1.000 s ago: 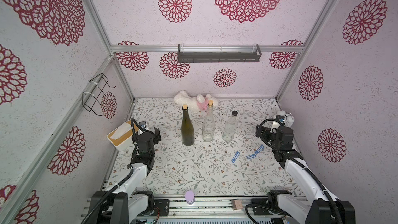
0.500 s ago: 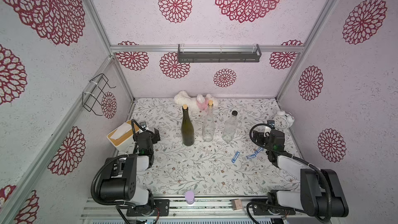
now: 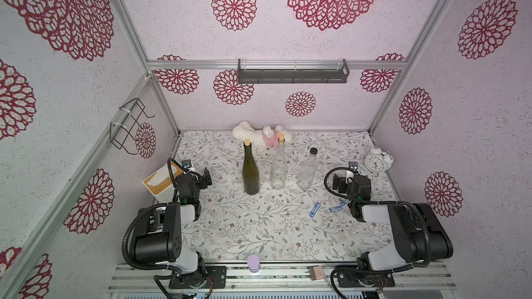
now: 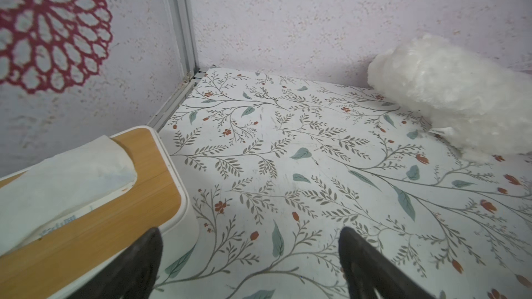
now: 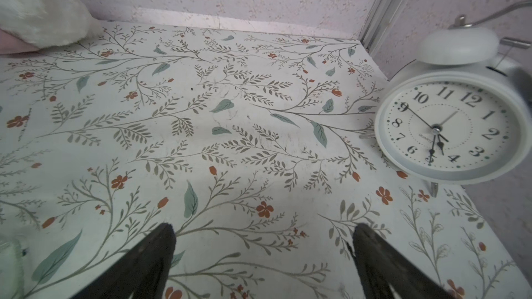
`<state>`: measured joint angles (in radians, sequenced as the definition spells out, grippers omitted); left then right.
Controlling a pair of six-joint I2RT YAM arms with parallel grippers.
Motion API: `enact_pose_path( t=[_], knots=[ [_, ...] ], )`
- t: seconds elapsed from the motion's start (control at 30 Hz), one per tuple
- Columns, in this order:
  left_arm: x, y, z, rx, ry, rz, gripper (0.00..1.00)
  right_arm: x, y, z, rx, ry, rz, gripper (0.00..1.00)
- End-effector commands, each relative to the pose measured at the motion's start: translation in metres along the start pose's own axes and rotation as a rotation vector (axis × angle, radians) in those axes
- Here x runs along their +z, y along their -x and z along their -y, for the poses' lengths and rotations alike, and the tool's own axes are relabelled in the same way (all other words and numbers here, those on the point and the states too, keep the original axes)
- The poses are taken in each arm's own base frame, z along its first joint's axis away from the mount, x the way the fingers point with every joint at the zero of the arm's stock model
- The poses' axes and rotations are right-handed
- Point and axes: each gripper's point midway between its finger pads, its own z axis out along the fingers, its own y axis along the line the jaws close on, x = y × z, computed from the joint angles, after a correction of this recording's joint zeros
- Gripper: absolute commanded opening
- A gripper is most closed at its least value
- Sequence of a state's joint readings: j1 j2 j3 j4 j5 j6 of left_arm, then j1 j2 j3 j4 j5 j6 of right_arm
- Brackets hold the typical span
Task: Remove the label from the bottle
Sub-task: Reset both arms
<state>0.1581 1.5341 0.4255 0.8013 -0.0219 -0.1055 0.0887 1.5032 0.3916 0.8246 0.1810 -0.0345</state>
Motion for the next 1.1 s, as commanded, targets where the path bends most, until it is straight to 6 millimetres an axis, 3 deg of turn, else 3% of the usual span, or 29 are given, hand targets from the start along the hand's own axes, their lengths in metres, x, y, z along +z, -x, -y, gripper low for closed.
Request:
enact_pose_path(
  t=[0.0, 0.13, 0.27, 0.4, 0.53, 0.67, 0.87, 0.97, 1.07],
  knots=[
    [-0.002, 0.008, 0.017, 0.018, -0.121, 0.036, 0.97, -0.006, 0.024, 0.016, 0.041, -0.059, 0.117, 0.99],
    [-0.002, 0.008, 0.017, 0.014, -0.119, 0.032, 0.97, -0.002, 0.019, 0.031, 0.119, -0.045, 0.109, 0.99],
    [-0.003, 0.007, 0.017, 0.010, -0.119, 0.033, 0.97, -0.004, 0.021, 0.030, 0.117, -0.039, 0.120, 0.99],
    [-0.003, 0.007, 0.017, 0.010, -0.119, 0.034, 0.97, -0.021, 0.014, 0.023, 0.092, -0.016, 0.194, 0.99],
    [-0.003, 0.007, 0.017, 0.010, -0.119, 0.034, 0.97, -0.016, 0.015, 0.017, 0.083, 0.020, 0.193, 0.99],
    [-0.003, 0.007, 0.017, 0.011, -0.118, 0.034, 0.97, -0.015, 0.015, 0.029, 0.112, -0.041, 0.189, 0.99],
    [-0.005, 0.007, 0.017, 0.009, -0.119, 0.043, 0.97, -0.016, 0.015, 0.027, 0.105, -0.042, 0.187, 0.99],
    [-0.011, 0.007, 0.025, 0.029, -0.166, 0.064, 0.97, -0.029, 0.016, 0.014, 0.067, 0.034, 0.239, 0.99],
    [-0.017, 0.007, 0.032, 0.050, -0.204, 0.087, 0.97, -0.047, 0.018, 0.025, 0.103, -0.019, 0.321, 0.99]
  ],
)
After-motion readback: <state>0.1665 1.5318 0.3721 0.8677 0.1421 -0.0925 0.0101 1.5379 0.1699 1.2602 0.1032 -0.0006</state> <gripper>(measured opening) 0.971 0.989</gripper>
